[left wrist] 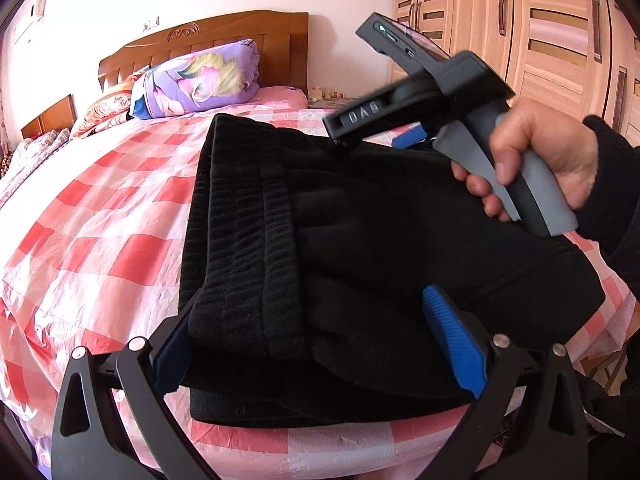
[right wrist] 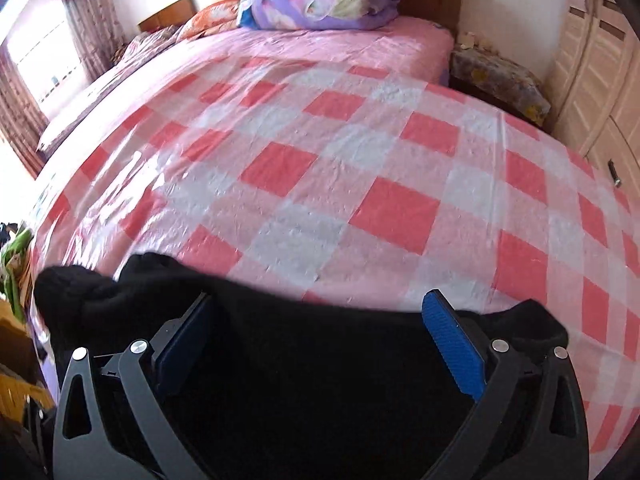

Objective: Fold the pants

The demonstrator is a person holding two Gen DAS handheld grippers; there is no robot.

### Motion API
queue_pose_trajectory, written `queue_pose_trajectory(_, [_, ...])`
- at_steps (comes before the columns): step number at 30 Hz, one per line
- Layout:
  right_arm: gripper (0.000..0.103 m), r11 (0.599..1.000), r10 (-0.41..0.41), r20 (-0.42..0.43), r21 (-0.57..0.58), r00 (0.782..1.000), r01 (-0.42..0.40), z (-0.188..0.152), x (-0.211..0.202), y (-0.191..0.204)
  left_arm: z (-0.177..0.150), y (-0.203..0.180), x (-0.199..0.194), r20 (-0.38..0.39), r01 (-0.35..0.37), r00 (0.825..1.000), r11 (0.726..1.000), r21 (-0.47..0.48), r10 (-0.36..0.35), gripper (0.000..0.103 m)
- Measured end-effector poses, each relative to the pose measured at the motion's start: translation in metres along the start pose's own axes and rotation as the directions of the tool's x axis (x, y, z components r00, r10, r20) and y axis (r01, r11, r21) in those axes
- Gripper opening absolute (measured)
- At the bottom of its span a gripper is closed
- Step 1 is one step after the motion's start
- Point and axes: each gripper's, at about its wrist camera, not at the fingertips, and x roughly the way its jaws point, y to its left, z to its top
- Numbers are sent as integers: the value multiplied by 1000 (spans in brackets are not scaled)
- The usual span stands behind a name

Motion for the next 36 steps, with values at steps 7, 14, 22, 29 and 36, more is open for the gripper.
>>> queue_pose_trajectory(7, [98, 998, 35, -36, -45, 999, -37, -2, 13, 10, -1, 1, -1, 6, 2, 1000, 1000, 0, -2, 102])
queue_pose_trajectory(14, [98, 977, 107, 73, 180, 992, -119, 6, -14, -41, 1, 1, -1, -8, 2, 1000, 1000, 3, -2, 102])
queue_pose_trajectory(22, [99, 964, 163, 257, 166, 953, -210, -52, -103, -102, 6, 2, -5, -27, 11, 1000, 1000, -10, -11, 102])
queue_pose_trajectory(29, [99, 869, 460, 178, 113, 870, -482, -70, -74, -90, 61, 9, -49, 60, 135, 990, 989, -65, -131, 101])
queue_pose_trajectory(36, [98, 887, 411, 57, 203, 910, -414, -39, -8, -90, 55, -28, 20, -157, 83, 985, 995, 63, -72, 101])
